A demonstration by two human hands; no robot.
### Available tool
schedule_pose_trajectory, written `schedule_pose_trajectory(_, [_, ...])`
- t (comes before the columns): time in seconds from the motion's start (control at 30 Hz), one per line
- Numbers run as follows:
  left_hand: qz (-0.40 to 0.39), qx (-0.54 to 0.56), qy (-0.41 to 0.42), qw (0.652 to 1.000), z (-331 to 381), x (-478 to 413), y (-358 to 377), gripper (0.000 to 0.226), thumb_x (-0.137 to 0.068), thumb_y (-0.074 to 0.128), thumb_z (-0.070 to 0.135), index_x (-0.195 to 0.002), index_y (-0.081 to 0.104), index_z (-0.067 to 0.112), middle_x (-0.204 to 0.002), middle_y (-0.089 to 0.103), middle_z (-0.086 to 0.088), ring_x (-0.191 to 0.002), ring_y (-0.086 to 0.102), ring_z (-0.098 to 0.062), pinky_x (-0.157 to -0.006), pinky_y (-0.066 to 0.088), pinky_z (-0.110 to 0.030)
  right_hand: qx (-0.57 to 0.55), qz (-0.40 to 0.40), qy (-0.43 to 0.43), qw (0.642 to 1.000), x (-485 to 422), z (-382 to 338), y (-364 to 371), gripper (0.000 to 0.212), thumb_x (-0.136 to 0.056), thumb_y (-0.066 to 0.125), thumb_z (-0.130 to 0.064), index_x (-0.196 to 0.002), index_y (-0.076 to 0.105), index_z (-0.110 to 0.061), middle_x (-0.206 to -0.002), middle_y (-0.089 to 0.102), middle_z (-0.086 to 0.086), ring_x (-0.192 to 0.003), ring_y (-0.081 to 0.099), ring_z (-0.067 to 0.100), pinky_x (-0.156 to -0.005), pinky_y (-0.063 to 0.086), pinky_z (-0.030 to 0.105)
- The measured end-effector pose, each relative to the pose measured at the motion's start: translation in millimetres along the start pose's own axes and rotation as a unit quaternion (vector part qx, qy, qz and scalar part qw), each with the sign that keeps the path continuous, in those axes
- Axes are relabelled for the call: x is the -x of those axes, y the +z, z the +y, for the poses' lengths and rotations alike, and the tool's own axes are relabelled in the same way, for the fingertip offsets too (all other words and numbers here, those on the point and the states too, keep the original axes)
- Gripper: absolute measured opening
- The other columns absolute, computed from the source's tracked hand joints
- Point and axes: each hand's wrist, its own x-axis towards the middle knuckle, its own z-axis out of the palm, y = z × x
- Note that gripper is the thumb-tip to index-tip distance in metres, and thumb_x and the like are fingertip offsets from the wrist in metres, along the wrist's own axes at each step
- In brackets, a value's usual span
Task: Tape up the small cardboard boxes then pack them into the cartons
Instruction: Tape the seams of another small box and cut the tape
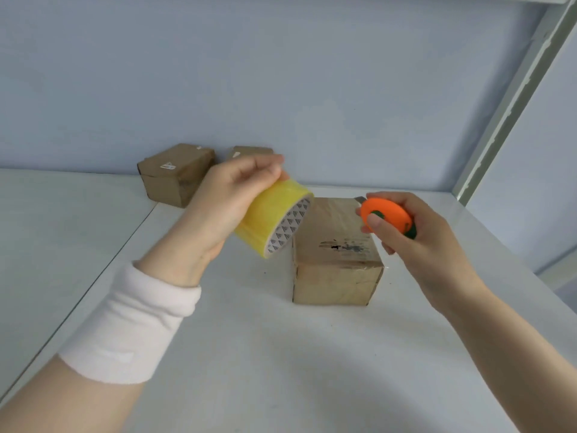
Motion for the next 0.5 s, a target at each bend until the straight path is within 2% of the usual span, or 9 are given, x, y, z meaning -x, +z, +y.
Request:
schedule_pose_trajectory(0.1, [0.003, -0.006, 0.040, 0.999, -0.7, 4.7, 10.1, 0.018, -0.091, 0.056, 0.018, -0.079, 0.067, 0.027, -0.085, 0.071, 0.021, -0.081, 0.062, 0.009, -0.074, 0.043, -0.007, -0.044, -0.038, 0.001, 0.998, 0.0, -11.9, 24.9, 0.048, -0.071, 0.070, -0.037, -0.116, 0.054, -0.035, -0.105, 0.064, -0.013, -0.083, 0.062, -0.003, -0.063, 0.047, 0.009])
schedule_pose_trajectory(0.17, [0.037, -0.005, 0.056, 0.998, 1.9, 4.9, 18.6, 0.018, -0.091, 0.057, 0.017, -0.077, 0.066, 0.023, -0.081, 0.071, 0.018, -0.080, 0.063, 0.007, -0.075, 0.044, -0.009, -0.067, -0.027, -0.014, 0.997, 2.6, -13.9, 41.3, 0.060, -0.062, 0.070, -0.042, -0.119, 0.049, -0.039, -0.104, 0.062, -0.016, -0.087, 0.061, -0.006, -0.072, 0.050, 0.011])
schedule_pose_trajectory(0.23, [0.082, 0.014, 0.046, 0.995, 5.5, 3.3, 26.6, 0.017, -0.091, 0.057, 0.017, -0.076, 0.065, 0.021, -0.077, 0.070, 0.016, -0.077, 0.062, 0.005, -0.076, 0.045, -0.011, -0.075, 0.006, -0.039, 0.996, 3.9, -10.1, 49.3, 0.050, -0.074, 0.069, -0.036, -0.119, 0.049, -0.040, -0.111, 0.060, -0.021, -0.097, 0.060, -0.003, -0.079, 0.050, 0.013])
schedule_pose_trajectory(0.27, [0.097, 0.028, 0.034, 0.994, 7.1, 2.2, 28.7, 0.018, -0.091, 0.057, 0.017, -0.075, 0.064, 0.021, -0.076, 0.069, 0.016, -0.076, 0.061, 0.004, -0.076, 0.044, -0.014, -0.081, 0.032, -0.041, 0.995, 2.3, -6.9, 47.4, 0.041, -0.084, 0.066, -0.026, -0.120, 0.050, -0.040, -0.114, 0.059, -0.022, -0.100, 0.060, 0.000, -0.077, 0.050, 0.014])
schedule_pose_trajectory(0.37, [0.102, 0.067, -0.011, 0.993, 8.6, -1.7, 27.0, 0.016, -0.090, 0.059, 0.019, -0.075, 0.063, 0.019, -0.077, 0.066, 0.010, -0.074, 0.058, -0.004, -0.076, 0.043, -0.022, -0.067, 0.108, 0.027, 0.992, -5.8, 8.7, 20.6, 0.038, -0.093, 0.051, -0.006, -0.119, 0.052, -0.034, -0.115, 0.061, -0.013, -0.084, 0.064, 0.005, -0.061, 0.050, 0.014])
schedule_pose_trajectory(0.43, [0.098, 0.081, -0.037, 0.991, 7.0, -3.1, 23.5, 0.015, -0.088, 0.061, 0.020, -0.073, 0.061, 0.018, -0.078, 0.061, 0.004, -0.072, 0.054, -0.009, -0.073, 0.041, -0.026, -0.035, 0.097, 0.081, 0.991, -6.9, 21.8, 1.9, 0.035, -0.093, 0.052, -0.004, -0.120, 0.052, -0.027, -0.112, 0.063, -0.008, -0.074, 0.067, 0.002, -0.058, 0.051, 0.014])
schedule_pose_trajectory(0.5, [0.095, 0.080, -0.058, 0.991, 4.4, -4.1, 22.4, 0.017, -0.087, 0.062, 0.019, -0.071, 0.059, 0.019, -0.076, 0.058, 0.004, -0.070, 0.052, -0.010, -0.069, 0.040, -0.025, -0.013, 0.078, 0.097, 0.992, -3.3, 31.3, -7.9, 0.035, -0.091, 0.055, -0.004, -0.118, 0.052, -0.026, -0.108, 0.065, -0.004, -0.075, 0.068, 0.003, -0.059, 0.051, 0.016])
